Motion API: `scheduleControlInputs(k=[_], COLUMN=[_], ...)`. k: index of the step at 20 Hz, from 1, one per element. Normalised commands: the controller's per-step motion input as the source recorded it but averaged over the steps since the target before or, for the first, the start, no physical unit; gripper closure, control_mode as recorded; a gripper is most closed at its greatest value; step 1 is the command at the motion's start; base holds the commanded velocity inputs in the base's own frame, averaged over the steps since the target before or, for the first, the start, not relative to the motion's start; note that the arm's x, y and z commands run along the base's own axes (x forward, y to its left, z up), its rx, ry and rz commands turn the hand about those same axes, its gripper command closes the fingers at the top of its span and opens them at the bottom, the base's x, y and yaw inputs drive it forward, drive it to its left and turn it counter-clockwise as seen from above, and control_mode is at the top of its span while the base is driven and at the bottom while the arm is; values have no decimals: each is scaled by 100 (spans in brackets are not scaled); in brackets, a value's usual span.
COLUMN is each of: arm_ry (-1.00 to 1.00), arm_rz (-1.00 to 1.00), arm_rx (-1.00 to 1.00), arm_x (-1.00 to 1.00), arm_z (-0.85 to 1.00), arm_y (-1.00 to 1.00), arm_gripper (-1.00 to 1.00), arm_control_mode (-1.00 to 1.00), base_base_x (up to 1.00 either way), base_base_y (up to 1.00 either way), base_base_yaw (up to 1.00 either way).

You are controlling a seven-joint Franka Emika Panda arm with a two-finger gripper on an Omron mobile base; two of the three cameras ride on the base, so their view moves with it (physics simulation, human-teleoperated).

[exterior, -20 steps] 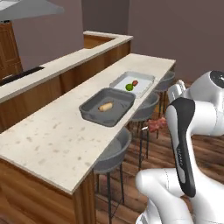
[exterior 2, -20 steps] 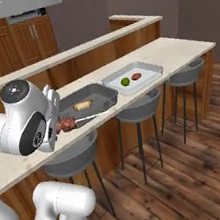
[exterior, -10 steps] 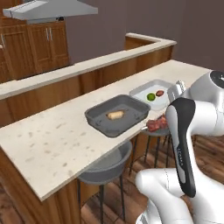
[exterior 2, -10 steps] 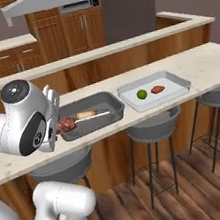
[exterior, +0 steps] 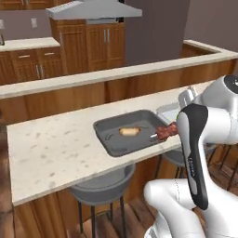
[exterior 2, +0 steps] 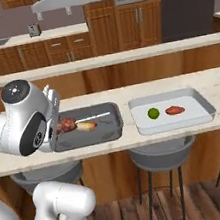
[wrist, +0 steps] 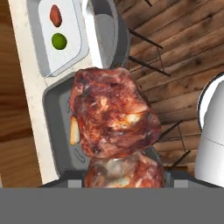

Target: Place the cold items (lime and sweet potato) from the fridge in one tupperware on the dining counter. Place the warm items (hot dog and kebab skewer) in the stove area in another tupperware.

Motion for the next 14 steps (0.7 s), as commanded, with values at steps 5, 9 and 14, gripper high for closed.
scheduleControlInputs(k=[5,9,14], arm_ry=[0,0,0], arm_rz=[0,0,0], arm_rx=[0,0,0], arm_x=[0,0,0], arm_z=[0,0,0], arm_y=[0,0,0], arm_gripper=[100,100,100], arm_control_mode=[100,100,100], base_base_x=[77,92,80], base_base_y=[-53,-39,-42], base_base_yaw=[60,59,38])
